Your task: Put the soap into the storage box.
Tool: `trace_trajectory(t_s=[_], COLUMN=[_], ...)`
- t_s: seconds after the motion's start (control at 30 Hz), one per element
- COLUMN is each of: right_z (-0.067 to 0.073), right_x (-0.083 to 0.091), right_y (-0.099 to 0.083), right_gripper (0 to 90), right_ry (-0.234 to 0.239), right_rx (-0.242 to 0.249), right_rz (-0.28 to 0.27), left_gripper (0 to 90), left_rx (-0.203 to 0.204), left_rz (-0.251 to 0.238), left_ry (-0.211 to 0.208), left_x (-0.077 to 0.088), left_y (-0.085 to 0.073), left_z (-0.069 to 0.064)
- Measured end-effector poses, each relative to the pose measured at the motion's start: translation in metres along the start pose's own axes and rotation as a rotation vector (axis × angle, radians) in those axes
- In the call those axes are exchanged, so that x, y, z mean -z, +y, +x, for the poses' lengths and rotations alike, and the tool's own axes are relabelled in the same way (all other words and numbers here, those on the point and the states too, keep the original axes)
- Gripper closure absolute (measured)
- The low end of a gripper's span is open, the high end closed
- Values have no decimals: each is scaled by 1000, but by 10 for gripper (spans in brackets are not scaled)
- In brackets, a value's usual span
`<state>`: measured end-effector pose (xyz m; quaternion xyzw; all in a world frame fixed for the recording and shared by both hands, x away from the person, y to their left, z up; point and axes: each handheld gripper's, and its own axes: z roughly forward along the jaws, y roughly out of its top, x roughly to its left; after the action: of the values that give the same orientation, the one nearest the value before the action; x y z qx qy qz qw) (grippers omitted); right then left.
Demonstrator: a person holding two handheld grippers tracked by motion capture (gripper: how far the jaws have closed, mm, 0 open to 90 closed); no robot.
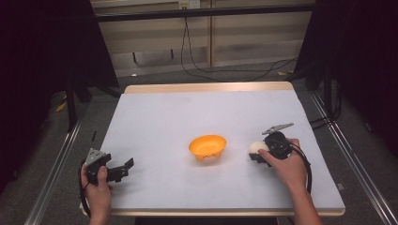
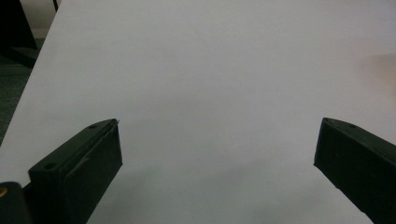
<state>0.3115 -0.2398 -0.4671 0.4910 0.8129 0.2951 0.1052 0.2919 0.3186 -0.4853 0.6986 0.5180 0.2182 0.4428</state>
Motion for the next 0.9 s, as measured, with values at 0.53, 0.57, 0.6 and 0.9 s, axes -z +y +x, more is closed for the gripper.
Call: trace_trajectory(t_s=[0.53,0.57,0.6,0.9], right_z=[2,3,3,9], right_x=[9,10,10,15], right_y=[6,7,8,20], right_gripper=[240,240,240,240], right_ry=[14,14,18,28], right_rx=[13,18,20,38], right_rz=[-18,-22,-25,-24], left_gripper=[8,8,8,8], left_rx=[1,-2,0,0], left_rz=[0,1,-1,0], left_ry=[2,1,1,4], left_x=[0,0,0,0], left_y=[0,0,0,0], left_z=[-1,0,-1,-1])
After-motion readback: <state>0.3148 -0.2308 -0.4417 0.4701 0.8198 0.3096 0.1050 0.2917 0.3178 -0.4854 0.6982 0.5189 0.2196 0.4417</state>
